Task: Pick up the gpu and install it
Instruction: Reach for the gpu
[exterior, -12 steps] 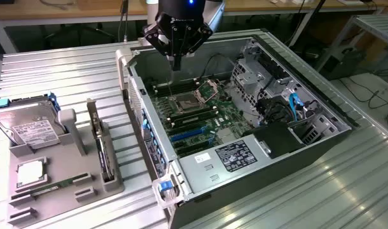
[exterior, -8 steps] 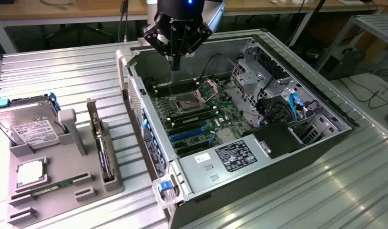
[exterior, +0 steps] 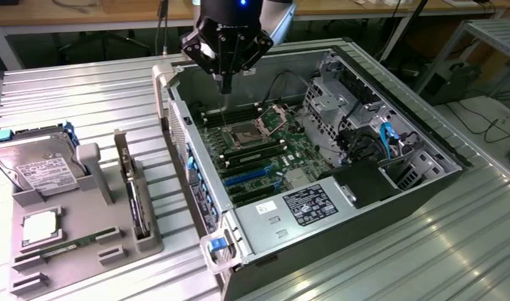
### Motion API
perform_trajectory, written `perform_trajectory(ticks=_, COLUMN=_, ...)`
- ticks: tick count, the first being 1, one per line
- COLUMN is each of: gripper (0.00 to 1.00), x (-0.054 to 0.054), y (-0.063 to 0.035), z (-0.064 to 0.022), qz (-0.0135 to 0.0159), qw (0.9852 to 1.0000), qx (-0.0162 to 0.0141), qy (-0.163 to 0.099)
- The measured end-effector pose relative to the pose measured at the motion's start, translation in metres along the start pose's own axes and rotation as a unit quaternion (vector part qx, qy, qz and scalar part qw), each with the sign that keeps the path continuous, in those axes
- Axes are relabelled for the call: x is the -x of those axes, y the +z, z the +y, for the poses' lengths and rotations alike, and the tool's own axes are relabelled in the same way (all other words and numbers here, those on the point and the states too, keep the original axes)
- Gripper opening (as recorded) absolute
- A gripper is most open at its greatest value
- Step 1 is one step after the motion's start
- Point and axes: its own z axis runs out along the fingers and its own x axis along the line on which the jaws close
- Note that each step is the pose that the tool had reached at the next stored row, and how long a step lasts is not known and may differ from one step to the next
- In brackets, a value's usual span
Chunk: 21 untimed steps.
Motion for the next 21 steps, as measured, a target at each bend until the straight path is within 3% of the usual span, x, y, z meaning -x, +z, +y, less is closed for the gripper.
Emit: perform_trajectory(ticks=21, gripper=0.11, x=-0.035, y=-0.0011, z=-0.0064, qz=-0.0012, qw=1.0, qx=0.0005, qy=-0.003)
